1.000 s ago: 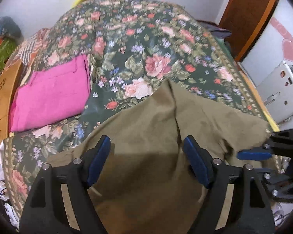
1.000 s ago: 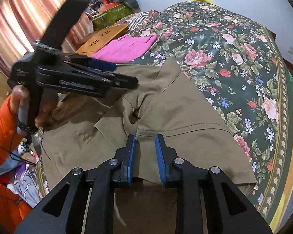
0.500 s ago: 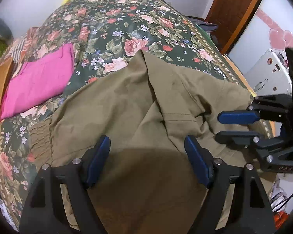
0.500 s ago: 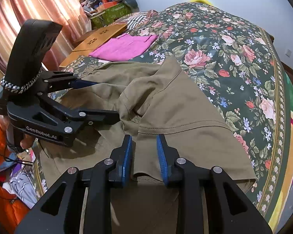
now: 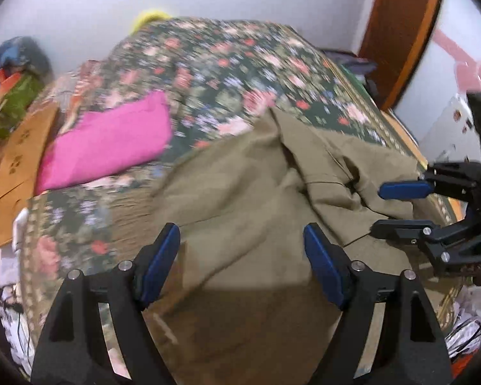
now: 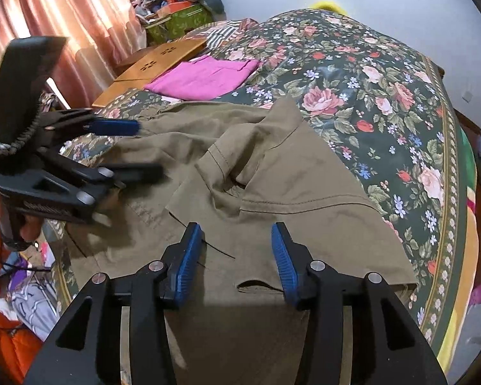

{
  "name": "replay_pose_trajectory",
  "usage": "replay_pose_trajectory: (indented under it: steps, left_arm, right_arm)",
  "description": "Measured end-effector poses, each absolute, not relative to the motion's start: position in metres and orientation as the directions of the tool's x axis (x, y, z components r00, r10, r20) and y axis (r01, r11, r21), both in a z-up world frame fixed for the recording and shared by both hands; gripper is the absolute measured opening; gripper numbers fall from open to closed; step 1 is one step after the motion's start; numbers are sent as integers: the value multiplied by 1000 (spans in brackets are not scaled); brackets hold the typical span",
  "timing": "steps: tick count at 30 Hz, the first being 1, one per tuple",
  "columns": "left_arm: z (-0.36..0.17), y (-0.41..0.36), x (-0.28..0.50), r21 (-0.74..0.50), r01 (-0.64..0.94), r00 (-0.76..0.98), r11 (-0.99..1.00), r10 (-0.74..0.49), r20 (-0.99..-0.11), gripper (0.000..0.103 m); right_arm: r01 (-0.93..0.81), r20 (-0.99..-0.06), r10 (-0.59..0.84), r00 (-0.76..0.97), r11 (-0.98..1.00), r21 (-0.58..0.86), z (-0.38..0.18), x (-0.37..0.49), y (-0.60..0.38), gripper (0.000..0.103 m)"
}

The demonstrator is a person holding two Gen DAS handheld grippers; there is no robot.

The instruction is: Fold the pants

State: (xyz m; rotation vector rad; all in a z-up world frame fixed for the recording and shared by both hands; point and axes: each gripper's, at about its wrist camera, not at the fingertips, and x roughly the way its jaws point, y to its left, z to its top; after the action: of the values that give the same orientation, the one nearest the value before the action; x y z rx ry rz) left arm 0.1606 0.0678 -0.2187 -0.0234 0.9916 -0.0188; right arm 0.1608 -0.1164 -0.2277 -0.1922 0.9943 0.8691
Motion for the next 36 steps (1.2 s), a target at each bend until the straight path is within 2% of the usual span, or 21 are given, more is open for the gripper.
replay_pose_trajectory:
  steps: [4,7,14,21,25,31,36]
  left_arm:
    - [-197,100,137,-27,-91,591,996,32,-806,83]
    - [-189,125,118,-81,-157,605,984,32,-795,87]
    - [-206,154,81,-191,-270,569,944,-4,-822,90]
    - [-239,150,57,-327,-319,532,890,-117,-839,90]
    - [-259,140,56,-444,-326,518,835,-235,-823,90]
    - [-281,143,52,-537,-399,519,743,-300,-801,91]
    - [-287,141,56,-550,-407,526,729,-305,-794,94]
  right_arm:
    - [-701,-795,544,269,676,226,-222,158,-118,46]
    - [-703,-791,543,283,678,214,-218,152,-119,49]
    - [-687,-783,539,310,696,207,-214,143,-124,49]
    - [-679,-767,535,354,711,183,-203,126,-131,49]
    - [-681,-762,532,370,713,167,-202,116,-133,49]
    - [-674,-791,498,355,723,153,-220,110,-132,49]
    - [-659,-777,514,363,731,176,-230,106,-137,53]
